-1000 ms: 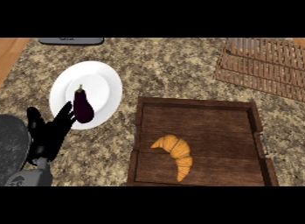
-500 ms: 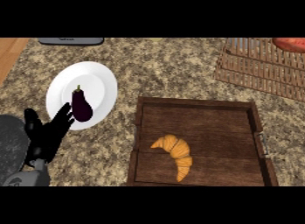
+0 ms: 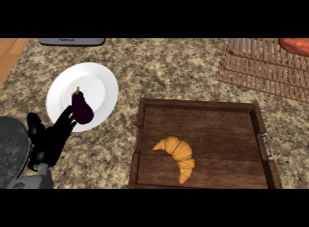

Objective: Pick the sweet potato from the tray and place it in the tiered shelf

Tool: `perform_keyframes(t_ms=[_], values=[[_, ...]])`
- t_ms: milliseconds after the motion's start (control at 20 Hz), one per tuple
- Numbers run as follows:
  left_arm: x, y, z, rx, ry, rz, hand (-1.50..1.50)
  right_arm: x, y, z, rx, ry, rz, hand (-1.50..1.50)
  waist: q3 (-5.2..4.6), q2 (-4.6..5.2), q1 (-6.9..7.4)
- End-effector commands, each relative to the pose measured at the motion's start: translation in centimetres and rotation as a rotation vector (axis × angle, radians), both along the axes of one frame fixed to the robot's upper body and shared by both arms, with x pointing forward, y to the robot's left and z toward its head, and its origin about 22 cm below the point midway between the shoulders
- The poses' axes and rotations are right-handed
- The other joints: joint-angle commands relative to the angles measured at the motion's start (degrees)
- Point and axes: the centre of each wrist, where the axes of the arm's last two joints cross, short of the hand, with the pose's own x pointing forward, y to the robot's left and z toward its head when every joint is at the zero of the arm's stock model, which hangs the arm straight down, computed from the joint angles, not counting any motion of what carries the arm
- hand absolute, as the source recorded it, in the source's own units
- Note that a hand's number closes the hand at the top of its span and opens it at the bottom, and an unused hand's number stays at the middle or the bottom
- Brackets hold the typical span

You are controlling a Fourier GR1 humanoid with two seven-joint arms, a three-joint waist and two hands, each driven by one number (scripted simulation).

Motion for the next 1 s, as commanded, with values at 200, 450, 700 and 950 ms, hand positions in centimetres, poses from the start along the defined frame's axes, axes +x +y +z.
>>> perform_keyframes(t_ms=[200, 450, 700, 950], values=[[0.7, 0.3, -0.1, -0.009, 0.016, -0.020, 0.00, -3.7, -4.9, 2.1, 0.070, -0.092, -0.260, -1.50, -0.09, 0.14, -0.49], [0.2, -0.4, 0.3, -0.001, 0.003, 0.001, 0.00, -6.9, -8.6, 2.9, 0.173, -0.156, -0.355, -1.50, -0.05, 0.00, -0.27], [0.3, -1.1, 0.9, -0.012, 0.011, -0.002, 0.00, -12.1, -14.3, 1.4, 0.194, -0.144, -0.336, -1.50, 0.06, 0.10, -0.48], [0.3, -0.1, 0.9, -0.019, 0.019, -0.002, 0.00, -15.5, -16.7, 1.6, 0.190, -0.152, -0.271, -1.50, 0.01, 0.02, -0.47]])
